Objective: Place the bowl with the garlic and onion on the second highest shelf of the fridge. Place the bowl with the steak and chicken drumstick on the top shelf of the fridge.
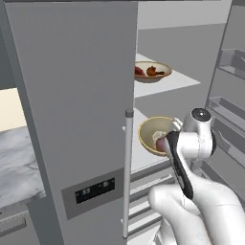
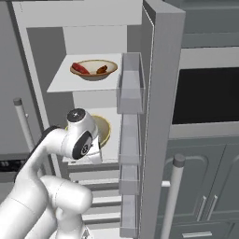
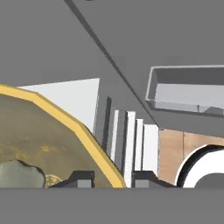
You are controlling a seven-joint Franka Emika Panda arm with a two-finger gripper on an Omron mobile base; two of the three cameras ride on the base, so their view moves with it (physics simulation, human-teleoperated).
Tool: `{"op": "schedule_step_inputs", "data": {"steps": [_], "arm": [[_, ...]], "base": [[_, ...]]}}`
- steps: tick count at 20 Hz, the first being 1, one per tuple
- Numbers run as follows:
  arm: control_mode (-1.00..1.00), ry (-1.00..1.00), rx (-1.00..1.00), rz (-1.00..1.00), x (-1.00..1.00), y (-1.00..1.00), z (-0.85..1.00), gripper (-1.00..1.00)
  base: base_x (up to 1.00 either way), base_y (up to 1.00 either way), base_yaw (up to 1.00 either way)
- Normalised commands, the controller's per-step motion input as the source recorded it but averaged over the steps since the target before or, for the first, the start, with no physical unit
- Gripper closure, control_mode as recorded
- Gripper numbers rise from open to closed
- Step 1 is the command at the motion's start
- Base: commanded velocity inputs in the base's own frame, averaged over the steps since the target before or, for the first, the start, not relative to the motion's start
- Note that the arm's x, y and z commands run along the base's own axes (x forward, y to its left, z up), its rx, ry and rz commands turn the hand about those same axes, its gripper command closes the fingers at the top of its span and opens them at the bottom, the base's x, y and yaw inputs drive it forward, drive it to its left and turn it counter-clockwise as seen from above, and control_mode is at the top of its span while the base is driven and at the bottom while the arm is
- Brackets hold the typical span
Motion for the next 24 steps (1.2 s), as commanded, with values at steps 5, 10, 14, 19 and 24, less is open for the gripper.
{"op": "schedule_step_inputs", "data": {"steps": [5,10,14,19,24], "arm": [[-1.00,0.07,0.01,-0.07,0.98,-0.08,-0.42,1.00],[-1.00,0.11,0.03,-0.01,0.96,-0.14,-0.38,1.00],[-1.00,0.12,0.08,0.00,1.00,0.00,-0.05,1.00],[-1.00,0.07,0.03,0.00,0.63,0.00,0.00,-1.00],[-1.00,0.01,0.00,-0.02,-0.10,0.00,0.16,-1.00]], "base": [[0.00,0.00,0.00],[0.00,0.00,0.00],[0.00,0.00,0.00],[0.00,0.00,0.00],[0.00,0.00,0.00]]}}
